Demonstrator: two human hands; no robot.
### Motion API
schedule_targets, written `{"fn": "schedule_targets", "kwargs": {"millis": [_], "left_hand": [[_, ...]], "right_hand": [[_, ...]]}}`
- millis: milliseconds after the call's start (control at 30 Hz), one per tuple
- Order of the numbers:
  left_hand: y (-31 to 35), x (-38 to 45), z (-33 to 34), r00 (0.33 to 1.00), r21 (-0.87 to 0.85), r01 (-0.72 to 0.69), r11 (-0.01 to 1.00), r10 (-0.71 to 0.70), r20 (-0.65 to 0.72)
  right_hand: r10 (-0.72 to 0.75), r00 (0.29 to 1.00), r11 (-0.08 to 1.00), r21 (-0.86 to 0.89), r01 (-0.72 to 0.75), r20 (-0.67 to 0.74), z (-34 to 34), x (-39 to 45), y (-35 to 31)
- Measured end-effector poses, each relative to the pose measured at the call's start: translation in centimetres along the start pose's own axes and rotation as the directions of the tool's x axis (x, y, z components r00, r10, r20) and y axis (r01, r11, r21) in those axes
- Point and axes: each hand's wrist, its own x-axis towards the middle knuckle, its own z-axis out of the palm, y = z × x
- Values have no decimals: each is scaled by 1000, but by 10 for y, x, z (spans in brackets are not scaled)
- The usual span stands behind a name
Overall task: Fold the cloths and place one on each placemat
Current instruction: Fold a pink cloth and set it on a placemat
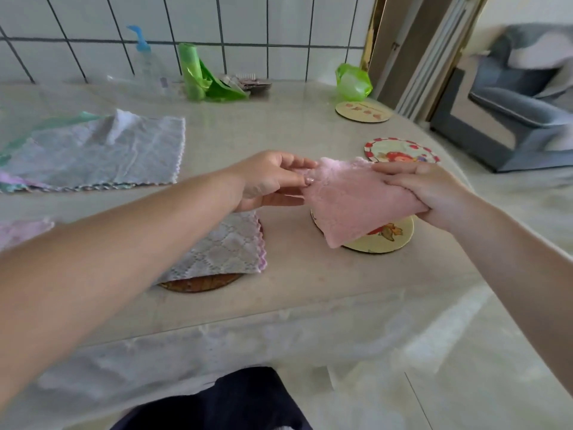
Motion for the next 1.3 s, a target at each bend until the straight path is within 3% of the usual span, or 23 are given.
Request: {"fn": "schedule_targets", "kwargs": {"millis": [267,467,567,667,733,833,900,1033,1167,1233,1300], "left_hand": [[-15,22,26,998,94,50,994,-45,-54],[-19,24,25,994,118,39,992,-27,-107],[-18,26,22,988,327,19,945,32,-151],[-16,29,20,960,701,-64,710,235,-151],[-15,27,25,941,818,-173,548,337,-27],[-21,27,40,927,917,-298,264,308,213],[-31,31,46,943,941,-295,166,208,260],[-43,39,44,972,954,-233,187,58,226],[-34,35,46,966,942,-259,215,50,254],[-24,27,39,955,911,-297,286,107,278],[-15,14,22,953,872,-295,390,188,238]], "right_hand": [[36,999,992,-124,-39,-20,-18,7,23],[-36,999,973,-228,29,-26,-14,7,25],[-77,996,942,-330,57,-47,-15,8,24],[-192,975,827,-554,100,-111,-16,9,18],[-329,942,716,-669,201,-69,-11,9,13],[-321,932,497,-808,315,166,11,6,10],[-228,937,323,-887,329,264,23,4,17],[-199,952,342,-894,291,234,27,1,31],[-190,957,332,-903,273,220,30,1,33],[-169,961,262,-929,260,221,31,-1,29],[-187,962,89,-972,217,197,34,-3,17]]}}
